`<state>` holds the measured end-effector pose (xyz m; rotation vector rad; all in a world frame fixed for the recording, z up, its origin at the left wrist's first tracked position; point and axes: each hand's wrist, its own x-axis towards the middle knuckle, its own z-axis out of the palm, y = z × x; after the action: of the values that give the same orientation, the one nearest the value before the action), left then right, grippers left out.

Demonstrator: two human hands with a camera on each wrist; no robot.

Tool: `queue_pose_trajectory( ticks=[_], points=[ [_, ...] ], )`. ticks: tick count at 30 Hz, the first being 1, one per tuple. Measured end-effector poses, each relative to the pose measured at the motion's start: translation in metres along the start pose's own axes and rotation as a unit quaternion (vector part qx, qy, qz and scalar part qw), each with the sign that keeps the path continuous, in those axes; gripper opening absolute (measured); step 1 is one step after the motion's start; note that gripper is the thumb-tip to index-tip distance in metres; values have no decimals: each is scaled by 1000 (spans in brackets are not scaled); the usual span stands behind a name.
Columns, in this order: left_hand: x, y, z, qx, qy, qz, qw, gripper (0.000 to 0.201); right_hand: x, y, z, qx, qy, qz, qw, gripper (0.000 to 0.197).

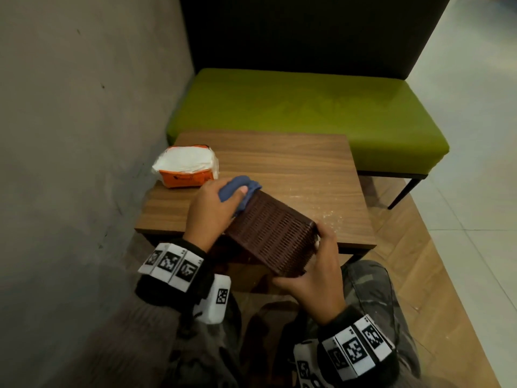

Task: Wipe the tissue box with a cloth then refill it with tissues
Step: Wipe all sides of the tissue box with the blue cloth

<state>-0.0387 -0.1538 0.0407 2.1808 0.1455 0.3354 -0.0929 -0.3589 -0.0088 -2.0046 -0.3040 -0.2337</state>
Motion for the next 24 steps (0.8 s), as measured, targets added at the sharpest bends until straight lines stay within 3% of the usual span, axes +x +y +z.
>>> queue_pose_trajectory(
  ticks=[2, 4, 6, 8, 9, 11, 15, 17, 19, 24],
  points=[
    [-3, -14, -9, 5, 5, -50, 999, 15, 2, 0, -4, 37, 26, 7, 999, 107],
    [-16, -20, -17, -91, -16, -152, 984, 30, 9, 1, -9, 56, 68, 9, 996, 106],
    [-33, -24, -17, -218, -104, -274, 931, 39, 17, 2, -13, 74, 98, 9, 992, 106],
    [-48, -29, -7, -322, -196, -375, 847, 68, 22, 3, -13, 93, 115, 10, 989, 106],
    [-54, -30, 0, -373, -230, -399, 806, 84, 22, 3, -11, 102, 121, 15, 987, 105],
    [-61, -29, 15, -454, -259, -406, 750, 99, 18, 0, -5, 120, 130, 19, 984, 107],
    [-59, -9, 24, -509, -249, -456, 686, 106, 8, -7, 2, 163, 133, 14, 977, 107],
    [-55, -3, 19, -516, -263, -460, 673, 113, 7, -5, -1, 177, 130, 10, 976, 105],
    [-52, 2, 14, -517, -280, -441, 678, 112, 7, -2, -5, 176, 106, -3, 979, 102],
    [-52, 5, 16, -517, -243, -427, 701, 74, 6, 3, -11, 151, 10, -19, 988, 105]
  ],
)
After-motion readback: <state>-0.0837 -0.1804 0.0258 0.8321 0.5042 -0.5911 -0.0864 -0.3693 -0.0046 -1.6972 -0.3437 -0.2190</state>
